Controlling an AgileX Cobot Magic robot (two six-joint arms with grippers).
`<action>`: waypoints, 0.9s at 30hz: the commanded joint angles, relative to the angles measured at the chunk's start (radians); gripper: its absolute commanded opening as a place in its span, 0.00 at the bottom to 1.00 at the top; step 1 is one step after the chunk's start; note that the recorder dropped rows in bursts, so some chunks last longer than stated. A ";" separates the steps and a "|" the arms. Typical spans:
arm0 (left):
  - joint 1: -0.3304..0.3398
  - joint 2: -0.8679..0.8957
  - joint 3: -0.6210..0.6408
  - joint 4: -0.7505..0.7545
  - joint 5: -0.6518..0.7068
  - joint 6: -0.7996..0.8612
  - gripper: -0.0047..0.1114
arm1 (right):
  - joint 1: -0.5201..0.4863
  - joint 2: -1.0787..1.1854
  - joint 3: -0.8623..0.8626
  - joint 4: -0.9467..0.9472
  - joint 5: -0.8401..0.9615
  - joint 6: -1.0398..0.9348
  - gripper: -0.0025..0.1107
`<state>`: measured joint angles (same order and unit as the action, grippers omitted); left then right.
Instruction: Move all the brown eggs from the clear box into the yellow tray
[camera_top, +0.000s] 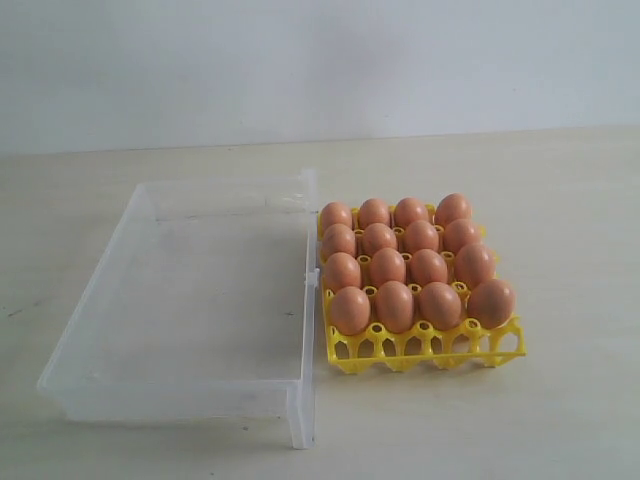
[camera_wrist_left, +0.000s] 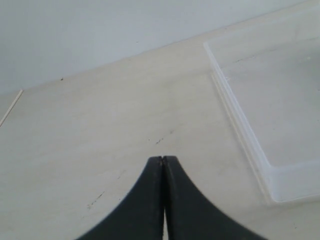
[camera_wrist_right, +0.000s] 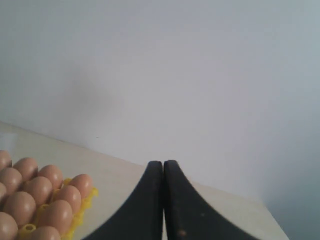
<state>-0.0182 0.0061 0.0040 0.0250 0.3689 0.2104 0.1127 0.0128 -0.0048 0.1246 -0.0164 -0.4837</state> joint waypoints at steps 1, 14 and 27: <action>-0.004 -0.006 -0.004 0.000 -0.008 -0.005 0.04 | -0.039 -0.013 0.005 -0.018 0.087 -0.002 0.02; -0.004 -0.006 -0.004 0.000 -0.008 -0.005 0.04 | -0.037 -0.013 0.005 -0.018 0.092 -0.002 0.02; -0.004 -0.006 -0.004 0.000 -0.008 -0.005 0.04 | -0.037 -0.013 0.005 -0.018 0.092 -0.005 0.02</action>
<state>-0.0182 0.0061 0.0040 0.0250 0.3689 0.2104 0.0819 0.0063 -0.0048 0.1114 0.0726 -0.4837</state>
